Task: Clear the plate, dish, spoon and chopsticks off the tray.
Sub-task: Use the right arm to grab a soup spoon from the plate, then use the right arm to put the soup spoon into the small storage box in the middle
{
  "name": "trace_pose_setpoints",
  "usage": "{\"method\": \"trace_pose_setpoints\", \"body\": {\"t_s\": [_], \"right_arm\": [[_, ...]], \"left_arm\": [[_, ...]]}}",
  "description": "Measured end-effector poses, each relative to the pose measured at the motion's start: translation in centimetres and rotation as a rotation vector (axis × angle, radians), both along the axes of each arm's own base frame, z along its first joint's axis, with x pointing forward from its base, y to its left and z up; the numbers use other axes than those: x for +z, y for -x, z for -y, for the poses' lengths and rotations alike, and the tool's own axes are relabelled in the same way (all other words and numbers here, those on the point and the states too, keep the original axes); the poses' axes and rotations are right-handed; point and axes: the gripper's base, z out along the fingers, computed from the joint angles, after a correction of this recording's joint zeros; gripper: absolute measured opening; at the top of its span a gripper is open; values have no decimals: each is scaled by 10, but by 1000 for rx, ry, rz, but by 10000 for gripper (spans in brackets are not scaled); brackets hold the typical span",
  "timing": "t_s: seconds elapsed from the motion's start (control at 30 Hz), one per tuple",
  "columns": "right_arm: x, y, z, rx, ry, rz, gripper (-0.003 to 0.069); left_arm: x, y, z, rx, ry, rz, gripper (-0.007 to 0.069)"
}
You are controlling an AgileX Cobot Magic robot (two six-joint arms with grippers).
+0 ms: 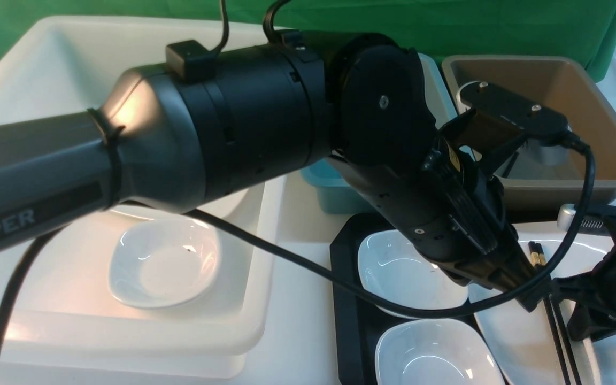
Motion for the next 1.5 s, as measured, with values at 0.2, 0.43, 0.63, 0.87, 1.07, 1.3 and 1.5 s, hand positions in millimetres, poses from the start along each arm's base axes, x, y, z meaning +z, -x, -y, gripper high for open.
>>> {"method": "trace_pose_setpoints", "body": {"t_s": [0.2, 0.43, 0.63, 0.87, 1.07, 1.3, 1.5], "right_arm": [[29, 8, -1, 10, -6, 89, 95], [99, -8, -12, 26, -135, 320, 95], [142, -29, -26, 85, -284, 489, 95], [174, -81, -61, 192, -358, 629, 95], [158, -142, -111, 222, -427, 618, 95], [115, -189, -138, 187, -462, 563, 158], [92, -195, -146, 198, -461, 486, 402]], "left_arm": [[-1, -3, -2, -5, -26, 42, 1], [3, -14, -1, -19, -20, 216, 1], [12, -28, -6, 53, -9, 283, 1], [44, -68, -40, 261, 60, 312, 1], [72, -86, -84, 422, 113, 310, 1], [70, -81, -97, 432, 28, 220, 1], [66, -75, -97, 395, -8, 154, 1]]}}
